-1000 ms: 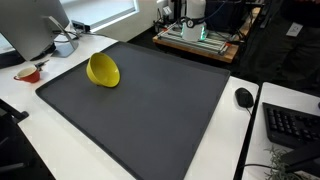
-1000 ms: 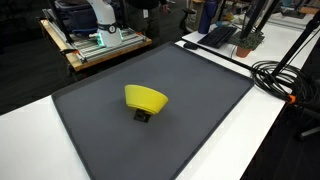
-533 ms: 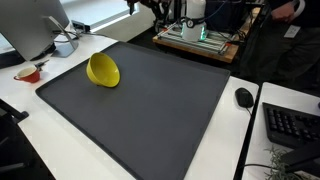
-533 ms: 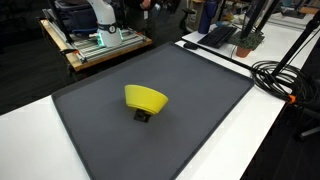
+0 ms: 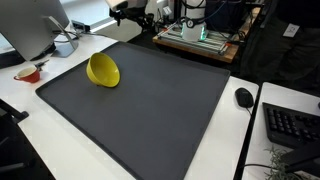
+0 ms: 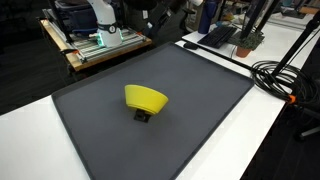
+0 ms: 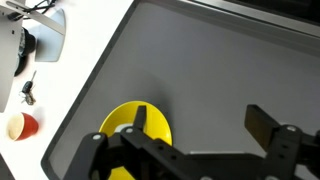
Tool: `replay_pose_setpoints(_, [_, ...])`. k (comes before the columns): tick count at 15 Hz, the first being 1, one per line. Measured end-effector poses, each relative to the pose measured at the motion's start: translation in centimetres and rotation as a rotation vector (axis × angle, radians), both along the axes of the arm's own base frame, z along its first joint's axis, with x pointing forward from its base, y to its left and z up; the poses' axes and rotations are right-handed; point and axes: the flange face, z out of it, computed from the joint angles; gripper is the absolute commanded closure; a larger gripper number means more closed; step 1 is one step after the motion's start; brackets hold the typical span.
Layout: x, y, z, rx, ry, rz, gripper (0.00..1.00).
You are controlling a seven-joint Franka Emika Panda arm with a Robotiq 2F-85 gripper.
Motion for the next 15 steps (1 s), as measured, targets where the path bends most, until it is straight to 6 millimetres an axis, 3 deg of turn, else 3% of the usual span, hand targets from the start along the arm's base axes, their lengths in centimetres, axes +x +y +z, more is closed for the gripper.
replay_pose_setpoints(2, [-0.1,0.8,-0.3,-0.001,0.031,0.054,0.0])
replay_pose_setpoints(4, [-0.6,3.2,-1.7,0.011,0.082,0.138,0.0])
replay_pose_setpoints(7, [-2.3,7.6,-5.5,0.034,0.164,0.272,0.0])
replay_pose_setpoints(9, [-3.3,9.6,-8.3,0.053,0.227,0.355,0.0])
replay_pose_setpoints(12, [-3.8,9.9,-12.0,0.078,0.336,0.472,0.0])
replay_pose_setpoints(15, [-3.9,8.0,-14.2,0.086,0.46,0.546,0.0])
